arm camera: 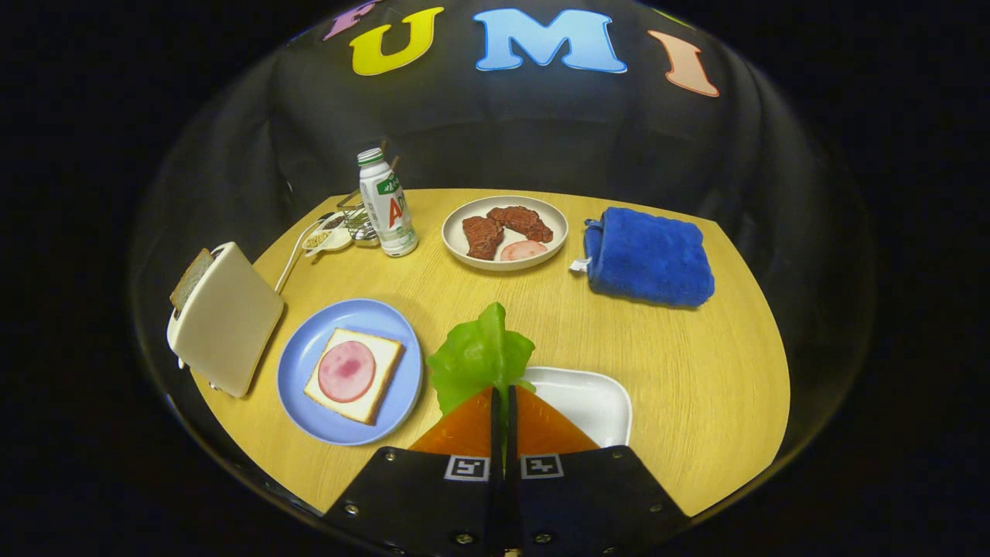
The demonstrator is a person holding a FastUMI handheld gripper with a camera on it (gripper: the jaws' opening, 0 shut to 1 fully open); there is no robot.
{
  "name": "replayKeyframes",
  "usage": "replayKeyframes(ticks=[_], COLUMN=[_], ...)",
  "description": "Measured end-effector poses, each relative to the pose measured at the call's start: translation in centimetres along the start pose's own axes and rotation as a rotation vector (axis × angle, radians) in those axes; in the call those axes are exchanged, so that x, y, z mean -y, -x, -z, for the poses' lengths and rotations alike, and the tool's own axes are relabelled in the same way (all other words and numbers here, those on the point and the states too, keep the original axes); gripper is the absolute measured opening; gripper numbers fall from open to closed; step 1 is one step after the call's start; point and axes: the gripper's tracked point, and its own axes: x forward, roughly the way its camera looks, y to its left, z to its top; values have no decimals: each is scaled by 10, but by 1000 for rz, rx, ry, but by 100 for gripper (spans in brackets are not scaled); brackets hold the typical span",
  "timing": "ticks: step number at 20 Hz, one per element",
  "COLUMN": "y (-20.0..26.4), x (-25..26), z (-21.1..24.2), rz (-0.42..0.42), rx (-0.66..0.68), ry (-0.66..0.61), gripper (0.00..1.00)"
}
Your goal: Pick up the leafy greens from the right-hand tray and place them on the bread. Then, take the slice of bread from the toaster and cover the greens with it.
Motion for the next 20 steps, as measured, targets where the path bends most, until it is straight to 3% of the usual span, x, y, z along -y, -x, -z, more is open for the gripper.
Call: replayKeyframes(ticks=[7, 15, 20], y=[-11, -30, -40], x=[-49, -117, -133], z=[-15, -18, -15], rz=[-6, -33, -22], rx=[-3, -19, -40], ry=[-21, 65, 77], gripper=[1, 1, 1])
